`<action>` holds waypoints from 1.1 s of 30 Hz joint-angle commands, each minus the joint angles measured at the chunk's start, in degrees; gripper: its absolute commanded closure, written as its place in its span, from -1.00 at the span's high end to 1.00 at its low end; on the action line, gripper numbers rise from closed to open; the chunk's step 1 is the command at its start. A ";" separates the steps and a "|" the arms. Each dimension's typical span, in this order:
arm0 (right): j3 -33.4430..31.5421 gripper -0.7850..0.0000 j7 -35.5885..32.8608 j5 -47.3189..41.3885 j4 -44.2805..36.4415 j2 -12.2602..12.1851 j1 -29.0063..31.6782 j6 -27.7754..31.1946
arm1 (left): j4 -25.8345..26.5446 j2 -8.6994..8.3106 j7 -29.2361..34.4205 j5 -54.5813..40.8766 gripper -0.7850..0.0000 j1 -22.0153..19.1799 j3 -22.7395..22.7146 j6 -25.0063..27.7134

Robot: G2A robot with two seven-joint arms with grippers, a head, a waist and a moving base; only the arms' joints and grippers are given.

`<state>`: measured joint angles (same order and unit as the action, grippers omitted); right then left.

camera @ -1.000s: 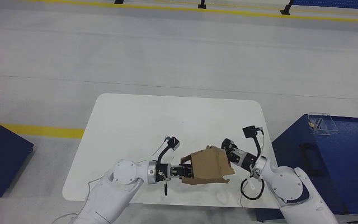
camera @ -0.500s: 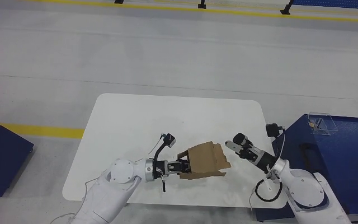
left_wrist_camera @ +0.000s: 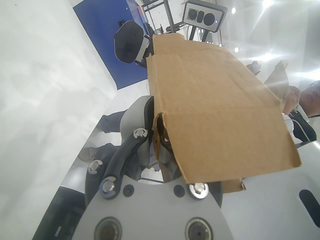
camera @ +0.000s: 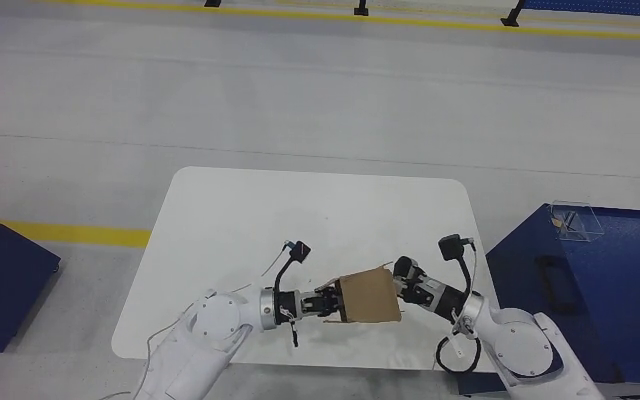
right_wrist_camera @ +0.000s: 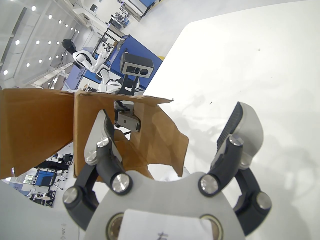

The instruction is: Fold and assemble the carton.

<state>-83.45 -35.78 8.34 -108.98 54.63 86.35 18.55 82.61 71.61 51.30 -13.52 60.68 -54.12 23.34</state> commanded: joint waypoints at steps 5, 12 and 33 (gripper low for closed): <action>-0.19 1.00 0.13 -0.43 0.45 0.08 -0.41 -0.16 | 0.23 0.02 -0.37 -0.49 -1.00 0.53 0.18 -1.26; -1.82 1.00 1.79 -1.03 0.86 0.11 0.06 -0.20 | -0.96 0.17 2.81 -10.09 -1.00 0.30 -0.60 -6.41; -1.55 1.00 15.37 8.42 -0.14 1.20 1.29 -1.01 | -1.17 0.46 1.87 -7.28 -1.00 -0.29 0.83 -8.17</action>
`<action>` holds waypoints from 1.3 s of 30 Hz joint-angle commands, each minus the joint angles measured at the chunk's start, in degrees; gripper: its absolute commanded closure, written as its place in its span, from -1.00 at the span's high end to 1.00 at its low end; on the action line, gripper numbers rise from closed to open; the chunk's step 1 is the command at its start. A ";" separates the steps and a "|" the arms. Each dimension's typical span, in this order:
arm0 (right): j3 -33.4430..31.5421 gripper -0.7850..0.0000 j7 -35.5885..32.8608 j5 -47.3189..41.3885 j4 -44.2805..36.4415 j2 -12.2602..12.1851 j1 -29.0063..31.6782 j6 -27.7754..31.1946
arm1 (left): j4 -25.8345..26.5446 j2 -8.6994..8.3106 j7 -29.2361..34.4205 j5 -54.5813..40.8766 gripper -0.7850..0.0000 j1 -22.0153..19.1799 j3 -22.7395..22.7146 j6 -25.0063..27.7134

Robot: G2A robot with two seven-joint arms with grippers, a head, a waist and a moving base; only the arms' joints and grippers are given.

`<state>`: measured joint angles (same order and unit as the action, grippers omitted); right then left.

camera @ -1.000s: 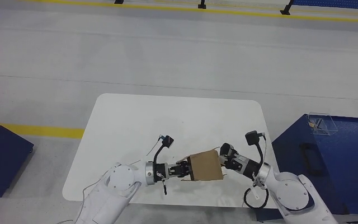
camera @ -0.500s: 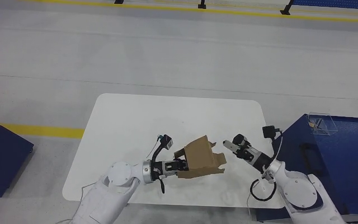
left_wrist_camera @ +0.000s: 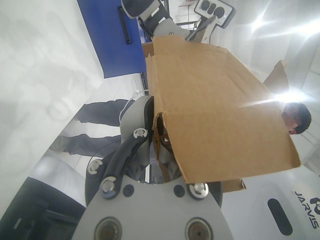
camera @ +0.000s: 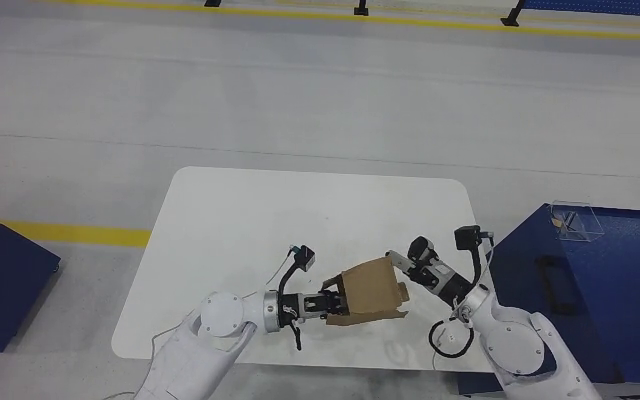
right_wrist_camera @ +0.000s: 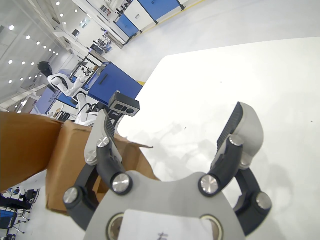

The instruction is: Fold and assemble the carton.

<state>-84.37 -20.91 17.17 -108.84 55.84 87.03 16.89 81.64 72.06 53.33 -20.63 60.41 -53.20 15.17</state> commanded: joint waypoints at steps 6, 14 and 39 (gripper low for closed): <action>-2.78 1.00 -2.09 -0.36 -1.24 -0.24 3.22 2.83 | -0.65 0.10 -0.39 -1.06 -1.00 -0.01 -0.26 -0.03; 1.62 1.00 -5.21 3.15 -0.74 0.14 1.32 1.52 | -0.41 0.38 -0.81 -0.63 -1.00 -0.02 0.66 0.05; -2.43 1.00 0.73 5.41 -0.78 0.60 1.62 -1.12 | -0.58 0.42 -0.64 -2.44 -1.00 0.86 -0.41 0.28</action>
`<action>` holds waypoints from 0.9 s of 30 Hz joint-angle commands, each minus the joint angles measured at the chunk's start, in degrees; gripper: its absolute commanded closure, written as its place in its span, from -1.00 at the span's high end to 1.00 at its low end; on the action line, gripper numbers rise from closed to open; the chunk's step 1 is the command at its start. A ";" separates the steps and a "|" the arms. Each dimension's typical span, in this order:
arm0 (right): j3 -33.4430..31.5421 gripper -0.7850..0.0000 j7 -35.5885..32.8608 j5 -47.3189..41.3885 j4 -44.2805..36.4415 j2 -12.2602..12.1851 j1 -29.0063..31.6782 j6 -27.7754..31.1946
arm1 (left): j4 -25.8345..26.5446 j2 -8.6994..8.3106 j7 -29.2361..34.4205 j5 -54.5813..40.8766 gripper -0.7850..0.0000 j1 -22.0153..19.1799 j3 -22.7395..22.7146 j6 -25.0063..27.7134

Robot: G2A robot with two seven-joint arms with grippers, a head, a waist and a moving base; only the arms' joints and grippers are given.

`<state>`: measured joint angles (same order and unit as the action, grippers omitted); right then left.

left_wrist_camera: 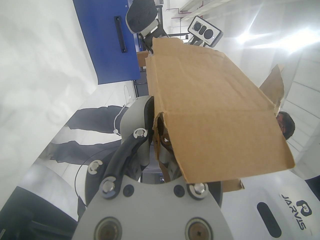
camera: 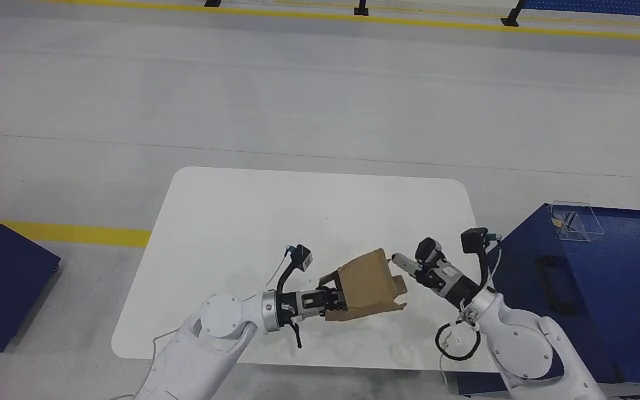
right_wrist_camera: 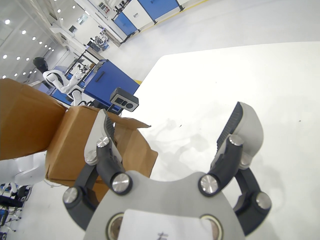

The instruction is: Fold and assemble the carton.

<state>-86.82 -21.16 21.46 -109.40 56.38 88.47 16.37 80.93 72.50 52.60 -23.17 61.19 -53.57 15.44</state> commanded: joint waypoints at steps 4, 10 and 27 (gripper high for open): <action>1.36 1.00 3.92 6.38 0.12 0.40 -0.18 -4.35 | 0.80 -0.05 0.77 0.66 -1.00 0.30 0.17 0.19; 5.07 1.00 2.85 8.65 0.67 0.87 -1.30 -4.47 | 0.81 -0.03 -0.67 1.28 -1.00 0.44 -0.03 -0.11; 2.25 1.00 0.44 6.33 -0.29 1.04 -0.20 -4.00 | -1.09 0.46 -0.96 -1.35 -1.00 -0.46 0.21 -1.80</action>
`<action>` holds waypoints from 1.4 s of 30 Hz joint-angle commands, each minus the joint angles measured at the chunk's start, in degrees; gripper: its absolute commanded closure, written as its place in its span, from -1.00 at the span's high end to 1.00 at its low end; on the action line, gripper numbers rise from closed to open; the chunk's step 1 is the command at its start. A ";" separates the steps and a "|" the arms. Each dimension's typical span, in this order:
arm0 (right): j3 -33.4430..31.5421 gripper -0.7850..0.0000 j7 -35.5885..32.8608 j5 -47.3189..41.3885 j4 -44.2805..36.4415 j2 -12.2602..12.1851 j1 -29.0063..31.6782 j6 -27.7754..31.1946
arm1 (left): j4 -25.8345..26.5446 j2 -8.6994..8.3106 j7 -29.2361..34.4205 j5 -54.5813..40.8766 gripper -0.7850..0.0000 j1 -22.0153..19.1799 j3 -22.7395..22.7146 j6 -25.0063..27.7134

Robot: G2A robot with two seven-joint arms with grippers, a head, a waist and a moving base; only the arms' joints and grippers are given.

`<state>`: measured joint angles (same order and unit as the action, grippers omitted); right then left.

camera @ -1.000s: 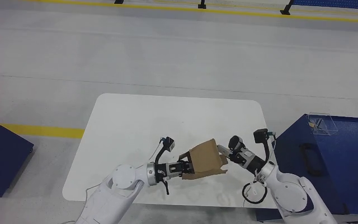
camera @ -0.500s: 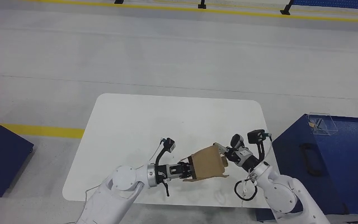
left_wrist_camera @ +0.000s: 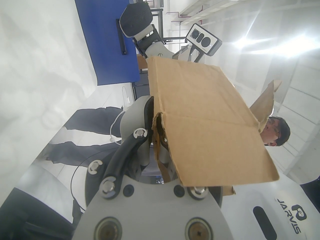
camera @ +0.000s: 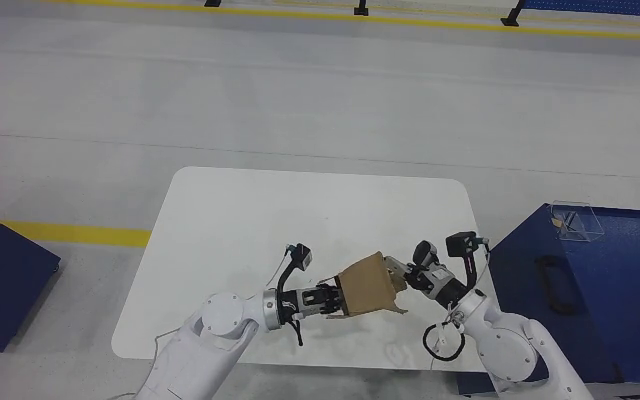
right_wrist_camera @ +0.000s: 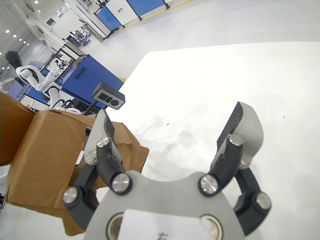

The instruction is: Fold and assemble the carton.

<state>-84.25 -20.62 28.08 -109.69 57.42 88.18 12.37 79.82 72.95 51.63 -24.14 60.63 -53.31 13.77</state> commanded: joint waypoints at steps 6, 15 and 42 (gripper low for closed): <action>-0.14 1.00 -2.71 -2.11 0.16 0.07 0.42 0.74 | 0.02 -0.02 1.41 -2.71 -1.00 0.54 -0.60 -0.91; 0.34 1.00 -2.25 -3.67 0.26 0.36 0.17 2.07 | -0.87 0.14 2.44 -3.98 -1.00 0.08 -0.49 -2.38; -3.28 1.00 -3.38 -7.84 0.28 0.36 1.62 6.77 | -3.07 0.85 -0.87 -5.58 -1.00 -0.70 -0.82 -4.23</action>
<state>-86.79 -24.47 20.63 -109.47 57.81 89.53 19.03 76.79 73.81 50.92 -29.57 59.90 -53.96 9.51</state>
